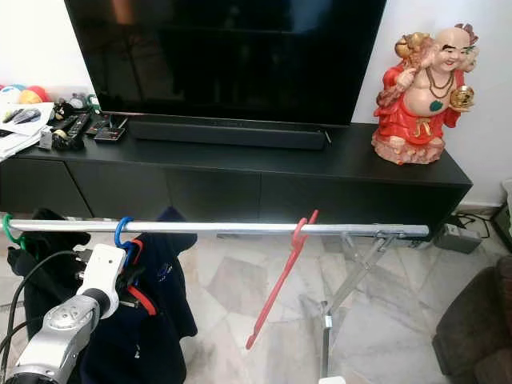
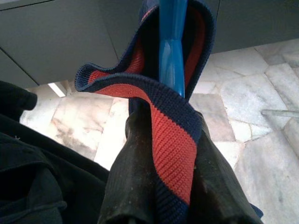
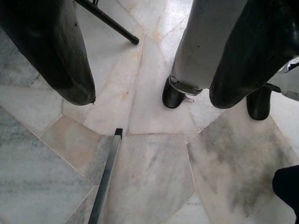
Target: Hang hanger
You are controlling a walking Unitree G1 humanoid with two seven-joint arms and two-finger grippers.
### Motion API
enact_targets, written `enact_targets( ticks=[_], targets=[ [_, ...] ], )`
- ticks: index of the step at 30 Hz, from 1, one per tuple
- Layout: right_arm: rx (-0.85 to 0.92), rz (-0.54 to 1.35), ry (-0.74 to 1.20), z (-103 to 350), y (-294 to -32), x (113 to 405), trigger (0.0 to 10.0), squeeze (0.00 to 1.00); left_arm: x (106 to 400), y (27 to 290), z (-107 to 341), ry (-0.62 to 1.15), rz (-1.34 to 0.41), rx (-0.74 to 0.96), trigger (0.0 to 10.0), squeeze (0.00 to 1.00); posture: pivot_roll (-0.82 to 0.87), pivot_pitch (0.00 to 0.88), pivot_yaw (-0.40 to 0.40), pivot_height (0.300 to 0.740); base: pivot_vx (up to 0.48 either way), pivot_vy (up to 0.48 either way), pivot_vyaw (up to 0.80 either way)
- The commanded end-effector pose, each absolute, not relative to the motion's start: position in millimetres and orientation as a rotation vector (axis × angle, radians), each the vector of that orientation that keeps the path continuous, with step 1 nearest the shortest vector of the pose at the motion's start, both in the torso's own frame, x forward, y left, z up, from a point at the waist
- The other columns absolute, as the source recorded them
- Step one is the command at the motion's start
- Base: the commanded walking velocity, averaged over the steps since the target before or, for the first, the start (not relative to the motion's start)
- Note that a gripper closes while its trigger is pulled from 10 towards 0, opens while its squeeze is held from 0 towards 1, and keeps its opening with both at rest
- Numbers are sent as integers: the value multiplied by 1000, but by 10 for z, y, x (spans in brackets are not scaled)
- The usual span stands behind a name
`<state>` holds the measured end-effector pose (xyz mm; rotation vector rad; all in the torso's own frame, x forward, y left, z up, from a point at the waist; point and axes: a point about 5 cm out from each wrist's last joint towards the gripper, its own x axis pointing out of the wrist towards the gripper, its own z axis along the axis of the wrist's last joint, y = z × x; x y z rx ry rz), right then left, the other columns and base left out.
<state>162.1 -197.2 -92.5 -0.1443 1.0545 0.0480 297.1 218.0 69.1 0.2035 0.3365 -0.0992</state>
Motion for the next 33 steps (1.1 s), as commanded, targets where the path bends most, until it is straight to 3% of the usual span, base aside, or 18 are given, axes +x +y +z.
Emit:
enact_targets(
  ticks=[1,24,25,26,27,28,29,33],
  targets=[
    [-144,42,1075,-940,-2011,1575,10000,0,2828,2215,495,443,-108,199,10000,0,104,36,-14,740,0,0,0],
    [-144,52,1075,-948,-1903,1599,10000,0,3011,2087,642,307,2,126,10000,0,98,30,-18,740,0,0,0],
    [-145,51,1075,-948,-1906,1596,10000,0,3012,2087,643,306,2,126,10000,110,98,30,-18,740,0,0,0],
    [-145,51,1076,-950,-1914,1590,10000,0,3013,2088,645,305,3,126,10000,537,98,30,-18,740,0,0,0],
    [-146,51,1077,-950,-1918,1588,10000,0,3014,2089,646,304,3,126,10000,537,98,30,-18,740,0,0,0],
    [-146,50,1077,-950,-1922,1585,10000,0,3015,2089,647,303,3,126,10000,643,98,30,-18,740,0,0,0],
    [-146,49,1078,-952,-1933,1578,10000,0,3017,2092,649,301,5,125,10000,871,98,30,-18,740,0,0,0],
    [-149,43,1084,-956,-1991,1544,10000,0,3023,2100,662,285,9,119,10000,969,98,30,-18,740,0,0,0]
  ],
)
